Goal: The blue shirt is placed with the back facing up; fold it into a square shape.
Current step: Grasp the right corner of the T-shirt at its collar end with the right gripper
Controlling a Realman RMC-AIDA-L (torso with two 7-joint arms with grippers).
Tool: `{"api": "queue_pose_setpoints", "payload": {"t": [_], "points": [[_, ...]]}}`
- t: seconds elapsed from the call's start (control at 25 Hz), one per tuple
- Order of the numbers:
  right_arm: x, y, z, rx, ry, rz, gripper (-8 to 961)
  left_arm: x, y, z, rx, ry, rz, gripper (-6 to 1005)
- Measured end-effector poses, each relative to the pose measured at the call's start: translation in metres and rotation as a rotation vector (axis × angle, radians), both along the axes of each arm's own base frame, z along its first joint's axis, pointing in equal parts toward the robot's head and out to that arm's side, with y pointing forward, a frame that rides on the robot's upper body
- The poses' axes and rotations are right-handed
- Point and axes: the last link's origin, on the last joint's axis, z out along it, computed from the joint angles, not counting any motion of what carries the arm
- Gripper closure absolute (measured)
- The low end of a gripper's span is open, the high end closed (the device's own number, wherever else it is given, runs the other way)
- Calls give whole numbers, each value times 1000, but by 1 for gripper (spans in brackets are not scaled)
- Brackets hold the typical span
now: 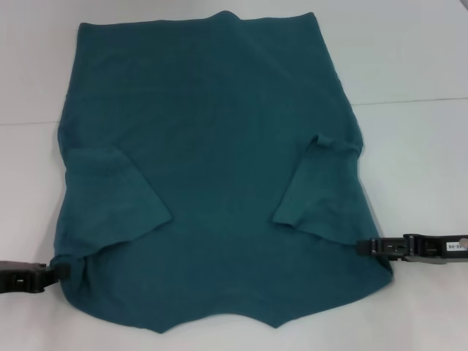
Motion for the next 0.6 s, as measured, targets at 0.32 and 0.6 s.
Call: {"api": "queue_pose_setpoints", "payload": {"t": [0.32, 0.6], "points": [[4, 0, 5, 2, -18, -16, 77, 0, 0, 0, 1, -2, 1, 970], [7, 0, 5, 4, -31, -26, 77, 0, 0, 0, 2, -4, 2, 971]]}}
